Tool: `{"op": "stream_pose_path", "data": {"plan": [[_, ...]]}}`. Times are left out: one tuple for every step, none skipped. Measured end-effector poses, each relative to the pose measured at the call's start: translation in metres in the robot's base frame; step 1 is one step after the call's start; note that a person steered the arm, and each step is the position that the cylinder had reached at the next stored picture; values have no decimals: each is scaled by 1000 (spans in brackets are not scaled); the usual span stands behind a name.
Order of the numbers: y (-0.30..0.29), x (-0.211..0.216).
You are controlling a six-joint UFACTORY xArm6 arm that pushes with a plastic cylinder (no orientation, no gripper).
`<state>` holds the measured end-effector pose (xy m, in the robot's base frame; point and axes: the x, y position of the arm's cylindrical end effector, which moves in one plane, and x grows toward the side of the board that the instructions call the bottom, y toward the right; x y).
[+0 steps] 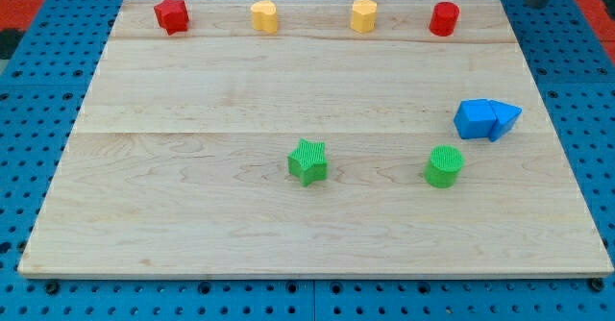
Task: Move the red circle towards bottom
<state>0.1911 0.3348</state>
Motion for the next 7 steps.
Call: {"op": "stream_pose_path", "data": {"plan": [[-15, 0], [-28, 0], [-118, 3], [-147, 33], [-137, 80], [-109, 72], [-75, 89]]}}
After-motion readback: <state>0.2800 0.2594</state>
